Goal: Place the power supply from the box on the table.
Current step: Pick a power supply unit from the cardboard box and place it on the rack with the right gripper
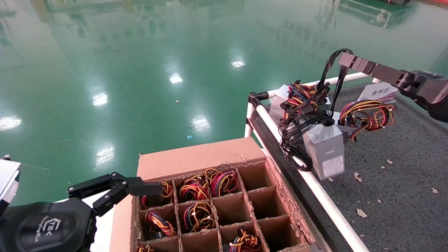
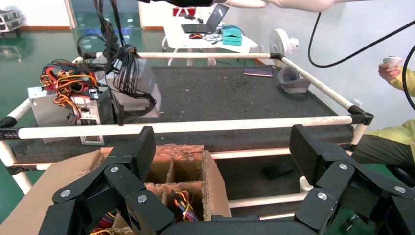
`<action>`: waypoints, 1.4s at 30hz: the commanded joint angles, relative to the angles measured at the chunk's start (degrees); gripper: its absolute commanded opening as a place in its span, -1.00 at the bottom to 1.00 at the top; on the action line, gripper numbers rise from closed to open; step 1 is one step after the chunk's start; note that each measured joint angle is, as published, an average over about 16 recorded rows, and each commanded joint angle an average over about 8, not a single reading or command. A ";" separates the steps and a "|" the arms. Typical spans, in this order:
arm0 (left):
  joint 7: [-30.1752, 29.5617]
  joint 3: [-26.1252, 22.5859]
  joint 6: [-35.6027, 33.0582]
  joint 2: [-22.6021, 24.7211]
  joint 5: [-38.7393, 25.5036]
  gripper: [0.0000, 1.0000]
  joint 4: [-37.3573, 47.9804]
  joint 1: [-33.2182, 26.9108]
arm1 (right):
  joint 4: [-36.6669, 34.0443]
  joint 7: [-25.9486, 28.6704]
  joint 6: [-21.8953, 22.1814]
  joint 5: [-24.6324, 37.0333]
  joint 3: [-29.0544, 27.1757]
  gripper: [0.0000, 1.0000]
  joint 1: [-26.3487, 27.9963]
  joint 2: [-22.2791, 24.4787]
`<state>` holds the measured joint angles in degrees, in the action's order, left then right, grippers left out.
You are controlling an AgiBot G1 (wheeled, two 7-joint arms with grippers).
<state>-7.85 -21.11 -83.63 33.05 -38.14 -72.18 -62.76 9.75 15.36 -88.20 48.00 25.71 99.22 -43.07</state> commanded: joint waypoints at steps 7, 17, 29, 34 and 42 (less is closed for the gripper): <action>0.00 0.00 0.00 0.00 0.00 1.00 0.00 0.00 | -3.57 -2.20 0.55 0.76 0.48 -1.00 0.64 -1.11; 0.00 -0.01 0.00 0.00 0.01 1.00 0.00 0.00 | -6.87 -4.42 2.02 1.63 1.05 -1.00 0.43 -2.76; 0.01 -0.01 0.00 0.00 0.01 1.00 0.00 0.00 | -9.35 -6.67 6.67 2.20 1.43 -1.00 -0.32 -5.90; 0.01 -0.01 0.01 -0.01 0.01 1.00 0.00 0.00 | -10.64 -7.81 11.64 2.79 1.85 -1.00 -0.71 -6.42; 0.01 -0.02 0.01 -0.01 0.01 1.00 0.00 0.00 | -11.40 -8.97 17.62 3.34 2.29 -1.00 -1.09 -6.18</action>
<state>-7.84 -21.13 -83.62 33.05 -38.12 -72.18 -62.77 -1.36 6.31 -71.43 51.39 28.03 98.14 -49.18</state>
